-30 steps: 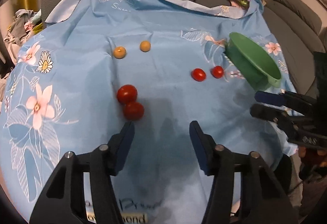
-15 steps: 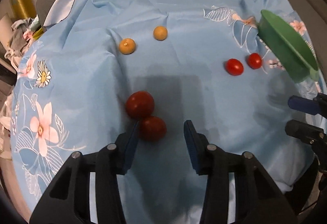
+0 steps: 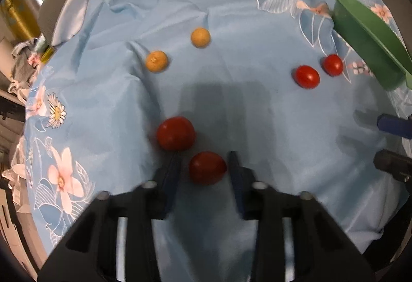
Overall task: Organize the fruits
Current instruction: 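Grasp a red cherry tomato with the left gripper while the right gripper grasps another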
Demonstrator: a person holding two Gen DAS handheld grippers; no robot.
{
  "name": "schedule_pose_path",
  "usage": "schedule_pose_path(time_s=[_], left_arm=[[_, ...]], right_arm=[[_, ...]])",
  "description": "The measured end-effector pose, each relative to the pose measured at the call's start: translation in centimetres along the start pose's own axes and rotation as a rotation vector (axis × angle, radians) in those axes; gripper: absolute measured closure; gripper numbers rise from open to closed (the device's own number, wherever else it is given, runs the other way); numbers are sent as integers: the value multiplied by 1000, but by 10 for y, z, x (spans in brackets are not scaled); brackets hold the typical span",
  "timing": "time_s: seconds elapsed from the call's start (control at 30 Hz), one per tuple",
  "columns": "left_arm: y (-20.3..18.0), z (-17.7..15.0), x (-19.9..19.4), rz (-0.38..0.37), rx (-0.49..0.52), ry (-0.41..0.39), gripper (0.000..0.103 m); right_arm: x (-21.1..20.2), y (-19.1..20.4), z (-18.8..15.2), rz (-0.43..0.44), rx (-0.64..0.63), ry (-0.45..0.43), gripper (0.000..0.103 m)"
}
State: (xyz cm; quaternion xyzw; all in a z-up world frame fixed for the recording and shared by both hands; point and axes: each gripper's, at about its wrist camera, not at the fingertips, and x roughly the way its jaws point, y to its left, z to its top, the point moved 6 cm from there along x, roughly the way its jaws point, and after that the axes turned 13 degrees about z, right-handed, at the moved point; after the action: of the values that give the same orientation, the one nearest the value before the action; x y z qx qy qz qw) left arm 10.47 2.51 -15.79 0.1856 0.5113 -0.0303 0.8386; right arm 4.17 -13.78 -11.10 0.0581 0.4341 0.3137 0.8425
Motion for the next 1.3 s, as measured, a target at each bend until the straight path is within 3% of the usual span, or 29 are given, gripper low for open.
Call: schedule_pose_path(time_s=[0.27,0.53,0.8,1.03,1.3], left_arm=[[8,-4,0,-87,-88,-10,74],[34,-17,-43,-205,-283,-114,74],[75,-21,-57,-172,-388,-176,74],[90,-24,-47,-188,-420,-172,74],[95,-27,-42,-217,-423,-168,73]], right_arm=[[2,-5,-1,2,16,5,58],[26,11,17,55,-34,19,58],[89,54,63,172,-166,56,58],[130,64,77,239,-144,120,58],[152,63,76,202,-154,193,58]])
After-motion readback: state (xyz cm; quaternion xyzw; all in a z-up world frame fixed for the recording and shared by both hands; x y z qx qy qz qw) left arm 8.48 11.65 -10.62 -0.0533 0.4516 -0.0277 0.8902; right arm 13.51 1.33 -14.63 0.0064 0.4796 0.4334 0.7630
